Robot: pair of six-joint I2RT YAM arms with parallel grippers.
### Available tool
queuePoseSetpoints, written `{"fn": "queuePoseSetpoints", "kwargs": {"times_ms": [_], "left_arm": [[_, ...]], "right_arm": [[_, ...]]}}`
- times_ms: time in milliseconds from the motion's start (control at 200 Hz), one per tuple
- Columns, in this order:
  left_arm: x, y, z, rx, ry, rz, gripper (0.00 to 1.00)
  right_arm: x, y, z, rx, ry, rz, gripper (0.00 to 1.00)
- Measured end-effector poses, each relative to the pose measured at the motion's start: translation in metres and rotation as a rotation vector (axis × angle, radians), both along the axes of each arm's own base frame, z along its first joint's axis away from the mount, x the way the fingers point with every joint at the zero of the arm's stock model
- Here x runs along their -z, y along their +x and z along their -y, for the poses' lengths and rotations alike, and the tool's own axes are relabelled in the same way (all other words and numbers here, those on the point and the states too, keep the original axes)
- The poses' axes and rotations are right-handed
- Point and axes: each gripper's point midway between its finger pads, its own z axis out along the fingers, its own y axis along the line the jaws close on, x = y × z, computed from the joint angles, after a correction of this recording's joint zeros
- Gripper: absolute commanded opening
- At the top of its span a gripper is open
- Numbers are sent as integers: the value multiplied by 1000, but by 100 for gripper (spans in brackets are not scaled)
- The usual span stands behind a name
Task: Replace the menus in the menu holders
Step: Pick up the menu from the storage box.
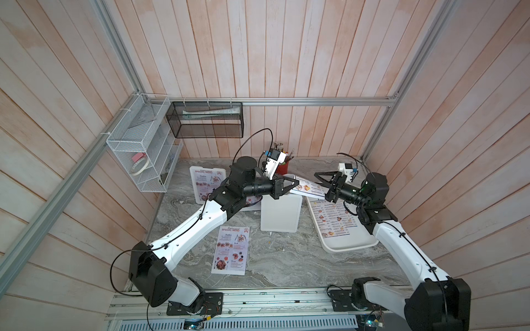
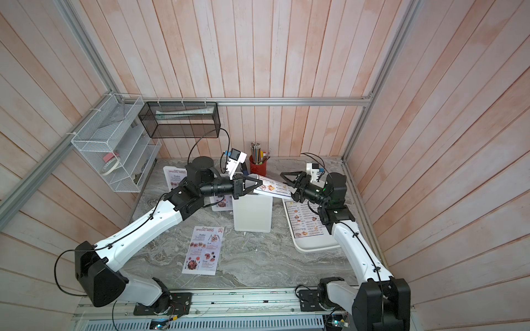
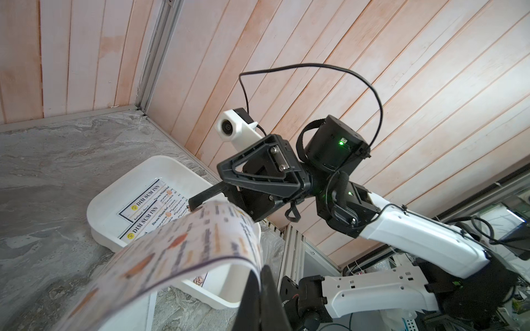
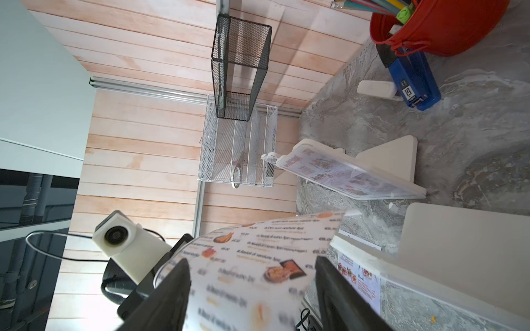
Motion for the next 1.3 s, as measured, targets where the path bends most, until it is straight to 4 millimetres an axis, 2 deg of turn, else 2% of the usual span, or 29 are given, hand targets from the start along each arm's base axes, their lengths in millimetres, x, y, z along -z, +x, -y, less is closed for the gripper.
{"fn": "queuePoseSetpoints", "kwargs": {"times_ms": [65,220,315,615,935,1110,1300], "left_arm": [[5,7,2,0,4,-13,0],[7,15,7,7,0,-18,0],[5,16,10,23,-9,-18,0],[1,10,17,87,-48,-38,0],[-6,-7,27,167,-88,-55,0],[3,-15,30,197,-88,-94,0],[17,-23,27,202,-74,-144,0]], "right_arm": [[10,-3,1,-4,-3,-17,70],[47,-10,13,21,-6,-105,70],[54,-11,15,27,-2,-130,71],[31,-10,14,20,79,-89,71],[8,-14,11,-16,182,-40,70],[-8,-15,13,-24,217,12,70],[-21,-13,24,-6,237,71,70]]}}
